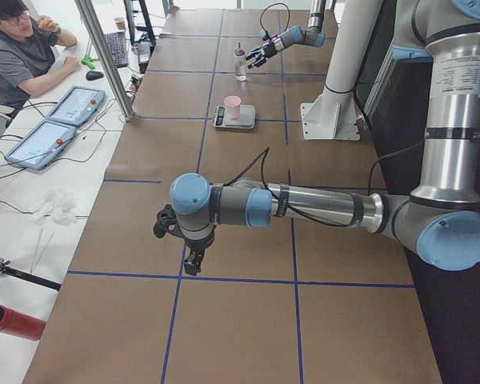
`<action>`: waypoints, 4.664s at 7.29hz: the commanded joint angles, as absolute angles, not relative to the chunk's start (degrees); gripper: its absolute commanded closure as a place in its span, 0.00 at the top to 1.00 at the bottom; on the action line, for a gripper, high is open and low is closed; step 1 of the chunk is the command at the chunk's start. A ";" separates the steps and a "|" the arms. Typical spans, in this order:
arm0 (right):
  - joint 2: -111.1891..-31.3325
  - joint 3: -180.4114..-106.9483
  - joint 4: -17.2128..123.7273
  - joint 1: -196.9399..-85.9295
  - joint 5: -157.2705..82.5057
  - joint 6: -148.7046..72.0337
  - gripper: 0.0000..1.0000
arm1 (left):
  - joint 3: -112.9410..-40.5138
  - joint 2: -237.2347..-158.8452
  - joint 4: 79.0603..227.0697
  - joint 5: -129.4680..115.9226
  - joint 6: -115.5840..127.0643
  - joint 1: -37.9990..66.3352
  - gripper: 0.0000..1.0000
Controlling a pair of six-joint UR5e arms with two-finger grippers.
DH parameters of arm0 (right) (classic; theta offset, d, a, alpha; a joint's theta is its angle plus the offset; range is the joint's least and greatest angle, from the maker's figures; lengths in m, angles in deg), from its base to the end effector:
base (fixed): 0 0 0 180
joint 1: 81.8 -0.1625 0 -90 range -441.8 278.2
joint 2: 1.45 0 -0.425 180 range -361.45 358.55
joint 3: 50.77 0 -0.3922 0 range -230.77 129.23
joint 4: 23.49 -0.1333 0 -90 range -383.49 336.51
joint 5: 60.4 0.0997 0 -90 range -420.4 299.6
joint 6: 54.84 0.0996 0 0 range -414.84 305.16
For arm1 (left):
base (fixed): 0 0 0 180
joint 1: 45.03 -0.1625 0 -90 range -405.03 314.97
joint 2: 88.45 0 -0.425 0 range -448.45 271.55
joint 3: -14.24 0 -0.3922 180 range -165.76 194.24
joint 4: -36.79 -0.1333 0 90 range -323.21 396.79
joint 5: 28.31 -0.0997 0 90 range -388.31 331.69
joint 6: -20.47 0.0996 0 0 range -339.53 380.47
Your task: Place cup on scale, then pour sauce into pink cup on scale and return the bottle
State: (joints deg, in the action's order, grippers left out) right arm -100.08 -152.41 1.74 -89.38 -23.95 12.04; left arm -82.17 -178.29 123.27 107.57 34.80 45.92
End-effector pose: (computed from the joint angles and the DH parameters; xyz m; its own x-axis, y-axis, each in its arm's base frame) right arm -0.3885 -0.2670 0.4922 0.6654 -0.1468 0.7319 -0.6037 0.4709 0.6433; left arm -0.0699 -0.4905 0.6093 0.6791 0.2691 -0.6830 -0.1564 0.9620 0.2236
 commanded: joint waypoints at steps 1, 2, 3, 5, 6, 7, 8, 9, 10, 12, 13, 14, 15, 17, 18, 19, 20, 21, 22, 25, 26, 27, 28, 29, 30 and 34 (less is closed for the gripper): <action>-101.72 -152.55 1.74 -88.14 -23.93 11.96 1.00 | -82.17 -178.18 123.27 107.57 34.80 45.85 1.00; -105.22 -152.81 1.65 -87.96 -23.41 11.26 1.00 | -82.17 -178.27 123.27 107.57 34.80 45.85 1.00; -107.60 -152.90 1.56 -88.04 -23.05 10.91 1.00 | -82.17 -178.27 123.27 107.57 34.80 45.85 1.00; -110.77 -153.60 -1.75 -88.48 -19.47 6.97 1.00 | -82.17 -178.27 123.36 107.57 34.80 45.85 1.00; -112.44 -152.65 -5.87 -93.18 -13.88 1.64 1.00 | -82.17 -178.27 123.36 107.57 34.80 45.85 1.00; -114.11 -152.64 -7.48 -99.06 -5.99 -0.59 1.00 | -82.17 -178.27 123.36 107.57 34.80 45.85 1.00; -114.56 -152.72 -7.49 -106.25 2.79 -4.00 1.00 | -82.17 -178.27 123.36 107.57 34.80 45.85 1.00; -114.57 -152.73 -7.49 -114.15 12.10 -8.91 1.00 | -82.17 -178.27 123.36 107.57 34.80 45.85 1.00; -114.48 -152.73 -7.41 -121.54 21.42 -11.57 1.00 | -82.26 -178.27 123.36 107.57 34.80 45.85 1.00; -113.87 -152.55 -2.79 -138.50 42.51 -15.19 1.00 | -82.17 -178.27 123.44 107.57 34.80 45.85 1.00; -111.08 -152.99 8.30 -148.93 54.17 -15.89 1.00 | -82.26 -178.27 123.45 107.57 34.80 45.85 1.00; -107.05 -153.16 20.60 -157.91 63.60 -21.12 1.00 | -82.26 -178.27 123.45 107.57 34.80 45.85 1.00; -105.62 -153.17 28.72 -163.49 66.92 -35.36 1.00 | -82.26 -178.27 123.45 107.57 34.80 45.85 1.00; -99.92 -154.47 49.26 -171.86 73.59 -50.12 1.00 | -82.17 -178.18 123.36 107.57 34.80 45.85 1.00; -97.37 -154.92 58.77 -173.28 73.19 -54.27 1.00 | -82.17 -178.18 123.36 107.57 34.88 45.85 1.00; -98.91 -153.10 62.08 -173.21 71.36 -54.13 1.00 | -82.17 -178.18 123.36 107.57 34.88 45.85 1.00; -102.06 -150.82 61.42 -173.21 72.21 -53.96 1.00 | -82.00 -178.18 123.44 107.49 34.97 45.85 1.00; -102.87 -149.14 61.41 -173.21 72.66 -53.96 1.00 | -81.91 -178.18 123.36 107.40 35.15 45.85 1.00; -102.44 -147.82 61.41 -172.86 72.84 -53.96 1.00 | -81.82 -178.18 123.27 107.40 35.24 45.76 1.00; -101.31 -148.67 60.54 -169.20 75.21 -53.87 1.00 | -81.65 -178.18 123.18 106.87 35.24 45.85 1.00; -99.38 -148.77 61.23 -167.95 75.56 -53.70 1.00 | -81.73 -178.18 123.18 106.61 35.15 45.76 1.00; -98.41 -149.12 61.32 -166.89 75.56 -53.69 1.00 | -81.73 -178.18 123.18 106.61 35.15 45.76 1.00; -98.22 -149.21 61.93 -166.45 75.56 -53.69 1.00 | -81.65 -178.18 123.10 106.61 35.15 45.76 1.00; -98.31 -149.30 61.85 -166.44 75.65 -53.78 1.00 | -81.56 -178.01 122.92 106.61 35.15 45.76 1.00; -98.22 -149.30 61.77 -166.44 75.65 -53.78 1.00 | -81.30 -177.92 122.92 106.61 35.15 45.76 1.00; -98.31 -149.30 61.76 -166.44 75.12 -53.78 1.00 | -81.47 -176.86 123.27 106.70 35.15 45.94 1.00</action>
State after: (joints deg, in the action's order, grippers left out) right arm -98.27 -149.30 61.77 -166.45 75.33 -53.78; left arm -81.43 -177.12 123.29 106.74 35.22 45.88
